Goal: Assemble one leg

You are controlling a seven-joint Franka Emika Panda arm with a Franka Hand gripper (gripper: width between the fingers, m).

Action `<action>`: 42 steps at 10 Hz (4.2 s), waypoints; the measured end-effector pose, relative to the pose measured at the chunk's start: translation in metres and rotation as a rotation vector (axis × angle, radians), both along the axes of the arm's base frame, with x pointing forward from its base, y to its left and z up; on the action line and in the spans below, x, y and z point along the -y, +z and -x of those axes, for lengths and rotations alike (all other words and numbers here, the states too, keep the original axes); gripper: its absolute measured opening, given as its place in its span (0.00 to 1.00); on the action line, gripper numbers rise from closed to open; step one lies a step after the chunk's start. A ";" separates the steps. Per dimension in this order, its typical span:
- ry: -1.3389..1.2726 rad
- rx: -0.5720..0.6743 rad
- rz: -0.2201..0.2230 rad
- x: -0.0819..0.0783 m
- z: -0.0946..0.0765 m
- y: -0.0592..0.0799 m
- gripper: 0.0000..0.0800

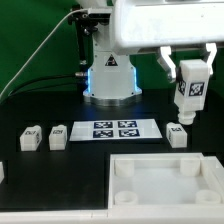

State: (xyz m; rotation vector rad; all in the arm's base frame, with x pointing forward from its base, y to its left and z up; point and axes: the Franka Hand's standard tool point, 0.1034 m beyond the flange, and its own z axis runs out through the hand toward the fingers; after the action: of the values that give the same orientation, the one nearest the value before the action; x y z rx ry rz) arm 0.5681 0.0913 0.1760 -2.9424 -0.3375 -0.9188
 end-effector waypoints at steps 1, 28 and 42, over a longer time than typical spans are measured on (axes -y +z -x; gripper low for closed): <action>-0.006 0.094 -0.006 0.004 -0.001 0.000 0.36; 0.000 -0.019 -0.027 -0.021 -0.041 -0.104 0.37; 0.006 -0.235 -0.022 -0.026 -0.048 -0.092 0.81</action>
Offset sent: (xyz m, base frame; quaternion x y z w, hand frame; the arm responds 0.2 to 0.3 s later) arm 0.0000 0.0000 0.0000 0.0000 0.0000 0.0000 1.0000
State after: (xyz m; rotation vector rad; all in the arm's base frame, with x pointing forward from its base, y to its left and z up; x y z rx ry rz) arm 0.6159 0.1169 0.0840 -2.9834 -0.3210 -0.5624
